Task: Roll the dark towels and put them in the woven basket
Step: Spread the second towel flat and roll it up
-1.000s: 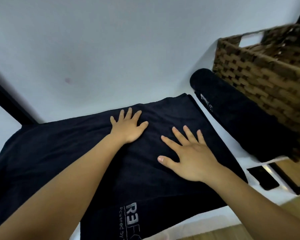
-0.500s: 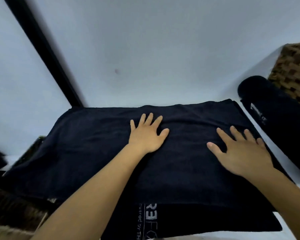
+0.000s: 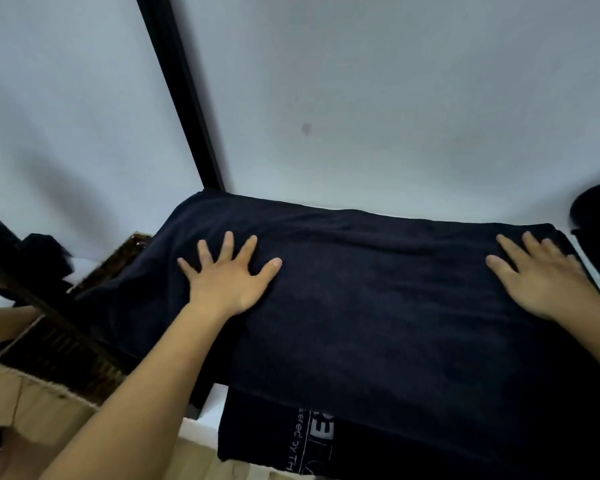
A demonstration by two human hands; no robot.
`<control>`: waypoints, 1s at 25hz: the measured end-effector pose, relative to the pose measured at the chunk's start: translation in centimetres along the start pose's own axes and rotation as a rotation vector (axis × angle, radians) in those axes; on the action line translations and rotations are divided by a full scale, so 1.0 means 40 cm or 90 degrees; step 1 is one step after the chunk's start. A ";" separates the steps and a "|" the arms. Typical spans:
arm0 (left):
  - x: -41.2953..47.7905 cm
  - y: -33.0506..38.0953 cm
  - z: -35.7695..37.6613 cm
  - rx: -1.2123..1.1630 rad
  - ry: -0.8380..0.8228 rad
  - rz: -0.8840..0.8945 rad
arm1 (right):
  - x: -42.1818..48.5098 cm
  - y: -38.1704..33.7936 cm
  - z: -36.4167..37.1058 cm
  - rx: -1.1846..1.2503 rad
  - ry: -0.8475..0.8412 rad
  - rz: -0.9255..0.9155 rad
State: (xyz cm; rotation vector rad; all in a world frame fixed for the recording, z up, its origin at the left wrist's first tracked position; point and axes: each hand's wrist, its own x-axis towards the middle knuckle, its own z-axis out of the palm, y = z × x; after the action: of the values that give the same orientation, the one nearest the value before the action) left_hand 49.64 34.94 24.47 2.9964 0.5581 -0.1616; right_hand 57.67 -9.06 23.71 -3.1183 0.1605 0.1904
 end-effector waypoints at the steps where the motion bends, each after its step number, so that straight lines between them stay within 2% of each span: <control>1: 0.017 -0.065 -0.015 -0.008 -0.006 -0.072 | 0.007 -0.003 -0.002 -0.001 0.003 -0.007; 3: 0.068 -0.119 -0.041 -0.020 -0.026 -0.127 | 0.019 -0.007 -0.002 0.012 0.011 -0.003; 6: 0.105 -0.095 -0.063 -0.008 -0.041 -0.111 | -0.011 -0.060 -0.043 -0.005 0.051 0.004; 9: 0.095 -0.043 -0.055 0.016 0.043 -0.045 | -0.145 -0.114 -0.089 0.107 0.111 -0.026; 11: 0.052 0.069 -0.045 -0.008 0.065 0.118 | -0.270 -0.091 -0.077 0.143 0.148 -0.025; 15: -0.038 0.404 0.001 -0.031 0.026 0.499 | -0.473 0.011 -0.017 0.071 0.189 0.130; 17: -0.042 0.575 0.008 -0.030 -0.012 0.609 | -0.546 0.034 0.011 0.151 0.213 0.228; 19: -0.037 0.734 0.021 -0.019 -0.069 0.671 | -0.604 0.036 0.038 0.291 0.214 0.310; 22: -0.029 0.892 0.049 -0.009 -0.078 0.690 | -0.651 0.054 0.059 0.628 0.276 0.412; 25: -0.015 0.940 0.076 0.000 -0.037 0.688 | -0.659 0.065 0.080 0.785 0.240 0.418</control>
State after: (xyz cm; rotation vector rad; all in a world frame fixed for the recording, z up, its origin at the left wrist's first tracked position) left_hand 62.48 -0.55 24.08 2.8068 -1.0498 -0.1485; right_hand 30.98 -8.92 23.75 -1.7549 0.8872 -0.3641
